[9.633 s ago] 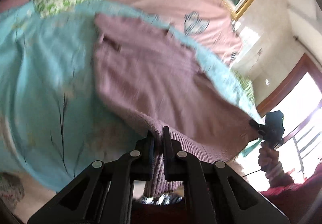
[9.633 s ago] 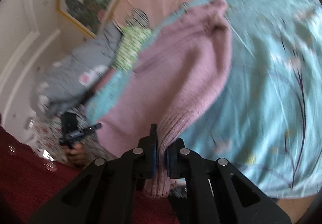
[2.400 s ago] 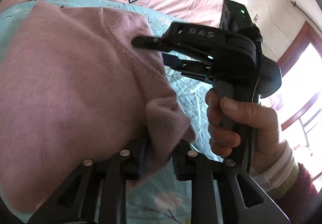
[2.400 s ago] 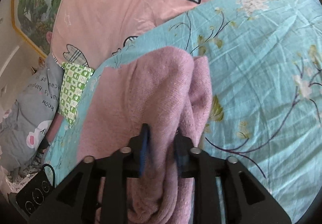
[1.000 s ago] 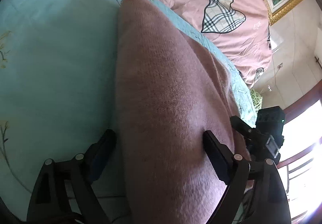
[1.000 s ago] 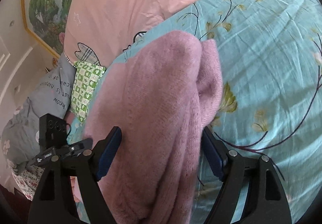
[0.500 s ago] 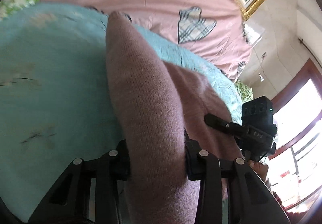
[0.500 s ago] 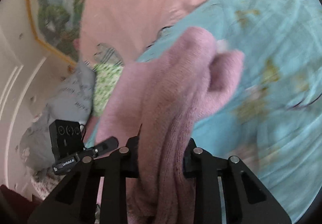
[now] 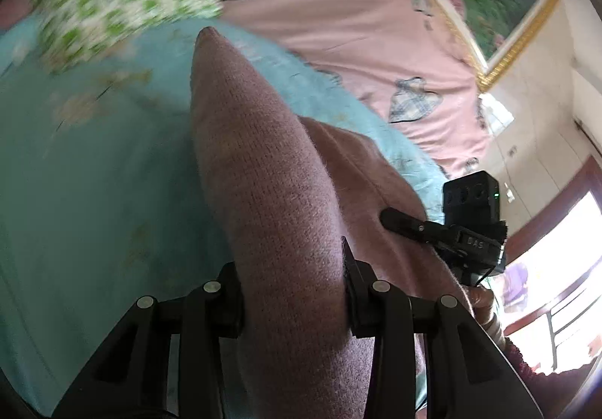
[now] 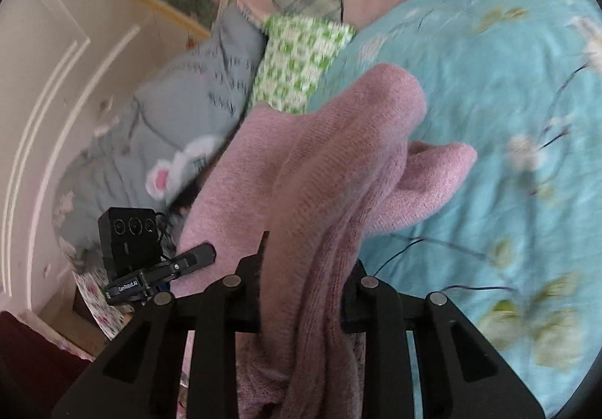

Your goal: Fold small clothes

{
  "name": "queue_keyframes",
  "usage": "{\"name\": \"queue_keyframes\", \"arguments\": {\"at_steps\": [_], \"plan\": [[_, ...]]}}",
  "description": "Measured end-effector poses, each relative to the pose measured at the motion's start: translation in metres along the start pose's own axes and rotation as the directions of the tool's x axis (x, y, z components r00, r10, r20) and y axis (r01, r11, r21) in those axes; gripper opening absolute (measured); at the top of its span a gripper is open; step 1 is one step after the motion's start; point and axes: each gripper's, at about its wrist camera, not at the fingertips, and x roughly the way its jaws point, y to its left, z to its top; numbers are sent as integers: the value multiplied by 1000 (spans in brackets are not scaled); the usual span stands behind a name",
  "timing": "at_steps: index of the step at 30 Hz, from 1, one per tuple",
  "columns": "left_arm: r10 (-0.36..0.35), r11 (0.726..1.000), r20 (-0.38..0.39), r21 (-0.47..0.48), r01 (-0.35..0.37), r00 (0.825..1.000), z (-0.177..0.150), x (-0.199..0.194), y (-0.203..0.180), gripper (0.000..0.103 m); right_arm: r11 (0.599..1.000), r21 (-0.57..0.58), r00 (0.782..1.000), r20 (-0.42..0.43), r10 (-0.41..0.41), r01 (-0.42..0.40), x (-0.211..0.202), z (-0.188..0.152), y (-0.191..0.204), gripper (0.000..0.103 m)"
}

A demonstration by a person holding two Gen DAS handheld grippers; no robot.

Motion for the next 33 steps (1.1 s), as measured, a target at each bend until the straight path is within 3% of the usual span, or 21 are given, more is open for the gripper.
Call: {"name": "queue_keyframes", "arguments": {"at_steps": [4, 7, 11, 16, 23, 33], "plan": [[23, 994, -42, -106, -28, 999, -19, 15, 38, 43, 999, 24, 998, -47, -48, 49, 20, -11, -16, 28], [16, 991, -29, -134, -19, 999, -22, 15, 42, 48, 997, 55, 998, -52, -44, 47, 17, -17, -27, 31], [119, 989, -28, -87, -121, 993, -23, 5, 25, 56, 992, 51, 993, -44, -109, 111, 2, -17, -19, 42], [204, 978, 25, -45, -203, 979, -41, -32, 10, 61, 981, 30, 980, 50, -193, 192, -37, -32, 6, 57], [280, 956, 29, 88, -281, 960, -84, -69, -11, 65, 981, 29, 974, 120, -192, 190, -80, -72, 36, 57], [313, 928, 7, 209, -308, 950, -137, -79, -26, 68, 975, -44, 970, 123, -211, 217, -87, -113, 66, 57]]}}
